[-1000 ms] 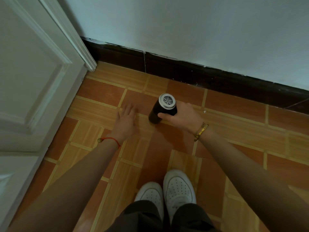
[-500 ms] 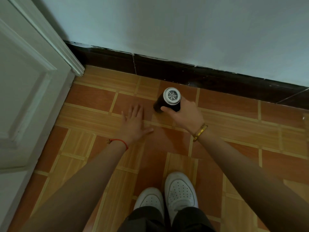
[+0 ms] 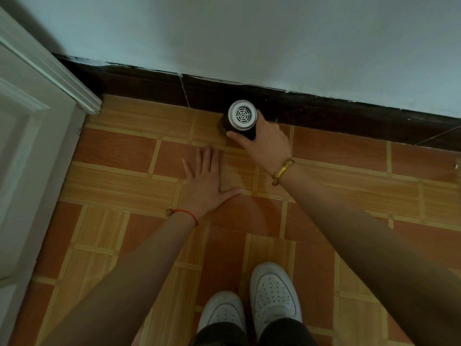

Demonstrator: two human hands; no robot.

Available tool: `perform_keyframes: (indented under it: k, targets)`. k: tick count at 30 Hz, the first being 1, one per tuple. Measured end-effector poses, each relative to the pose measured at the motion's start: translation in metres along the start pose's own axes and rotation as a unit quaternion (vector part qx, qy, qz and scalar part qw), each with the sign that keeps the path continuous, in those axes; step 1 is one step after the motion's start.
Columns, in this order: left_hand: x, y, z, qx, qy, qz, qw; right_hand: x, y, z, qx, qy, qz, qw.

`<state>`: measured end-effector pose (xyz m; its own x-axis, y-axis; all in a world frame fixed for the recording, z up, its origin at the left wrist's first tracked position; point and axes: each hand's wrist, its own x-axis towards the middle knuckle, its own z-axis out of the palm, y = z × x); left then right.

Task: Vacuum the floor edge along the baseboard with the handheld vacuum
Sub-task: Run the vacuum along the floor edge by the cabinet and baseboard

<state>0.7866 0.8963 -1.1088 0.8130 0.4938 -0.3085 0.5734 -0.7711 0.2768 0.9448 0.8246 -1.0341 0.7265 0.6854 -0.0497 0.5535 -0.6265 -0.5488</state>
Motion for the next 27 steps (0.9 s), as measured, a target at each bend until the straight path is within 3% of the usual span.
perform_keyframes:
  k: [6, 15, 27]
  targets:
    - [0.001, 0.001, 0.006, 0.009, 0.014, 0.008, 1.000, 0.012, -0.002, 0.006, -0.008, 0.009, -0.002, 1.000]
    - [0.006, 0.004, 0.004, 0.067, -0.015, -0.012, 0.998, -0.010, 0.042, -0.028, 0.005, 0.052, 0.090, 0.995]
    - [0.001, 0.013, -0.010, 0.054, -0.024, -0.023, 0.998, -0.033, 0.074, -0.063, -0.014, 0.086, 0.166, 0.982]
